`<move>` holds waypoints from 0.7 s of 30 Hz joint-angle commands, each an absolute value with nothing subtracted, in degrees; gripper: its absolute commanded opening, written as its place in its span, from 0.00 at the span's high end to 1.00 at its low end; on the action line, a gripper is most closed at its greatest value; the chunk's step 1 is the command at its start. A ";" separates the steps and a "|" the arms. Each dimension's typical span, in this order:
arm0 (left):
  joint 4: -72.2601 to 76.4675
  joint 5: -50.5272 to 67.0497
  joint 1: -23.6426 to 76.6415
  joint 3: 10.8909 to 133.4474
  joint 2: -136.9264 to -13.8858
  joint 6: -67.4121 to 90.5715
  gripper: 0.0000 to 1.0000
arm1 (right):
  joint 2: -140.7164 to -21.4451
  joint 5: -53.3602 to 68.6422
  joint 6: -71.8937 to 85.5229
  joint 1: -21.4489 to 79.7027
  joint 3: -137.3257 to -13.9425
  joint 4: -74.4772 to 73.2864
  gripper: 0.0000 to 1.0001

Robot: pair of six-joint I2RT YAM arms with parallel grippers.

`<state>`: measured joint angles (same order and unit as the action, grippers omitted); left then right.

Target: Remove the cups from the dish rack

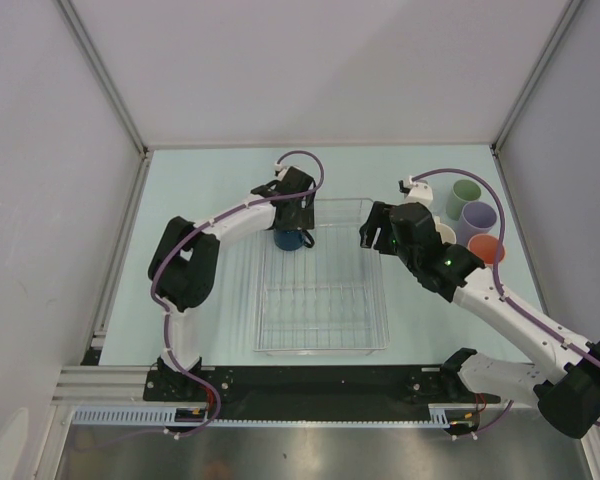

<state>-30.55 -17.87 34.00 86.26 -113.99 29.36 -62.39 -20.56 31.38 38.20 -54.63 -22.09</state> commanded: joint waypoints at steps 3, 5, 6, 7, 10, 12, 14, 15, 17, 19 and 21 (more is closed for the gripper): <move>-32.08 -20.04 34.28 85.08 -109.87 28.30 1.00 | -61.79 -21.00 30.76 38.58 -54.84 -20.65 0.29; -32.08 -20.65 34.36 84.55 -107.41 28.30 1.00 | -61.61 -21.27 30.76 38.58 -54.93 -20.92 0.28; -31.91 -20.39 34.45 84.38 -106.45 28.39 1.00 | -61.18 -21.36 30.76 38.58 -54.93 -20.83 0.28; -31.47 -19.96 34.45 84.20 -105.30 28.13 1.00 | -61.08 -21.44 30.67 38.58 -55.02 -20.92 0.28; -29.89 -18.02 34.89 83.85 -100.56 26.81 1.00 | -60.73 -21.71 30.41 38.58 -55.72 -21.35 0.28; -28.83 -16.10 34.89 84.02 -97.30 26.37 1.00 | -60.47 -21.88 30.50 38.58 -56.07 -21.70 0.29; -28.48 -14.68 34.98 84.72 -95.46 26.02 1.00 | -60.21 -21.88 30.50 38.58 -56.34 -21.88 0.29; -28.48 -13.55 34.98 85.07 -94.14 26.10 1.00 | -59.94 -21.88 30.67 38.58 -56.25 -22.06 0.29; -28.48 -11.87 35.07 85.86 -92.82 26.02 1.00 | -59.24 -21.80 30.67 38.58 -55.99 -21.97 0.29; -27.43 -8.71 34.98 85.61 -90.62 26.72 1.00 | -58.37 -21.45 31.02 38.58 -55.72 -21.71 0.28; -22.61 -3.55 34.98 82.28 -87.37 27.33 1.00 | -57.57 -20.66 31.46 38.58 -54.93 -20.83 0.28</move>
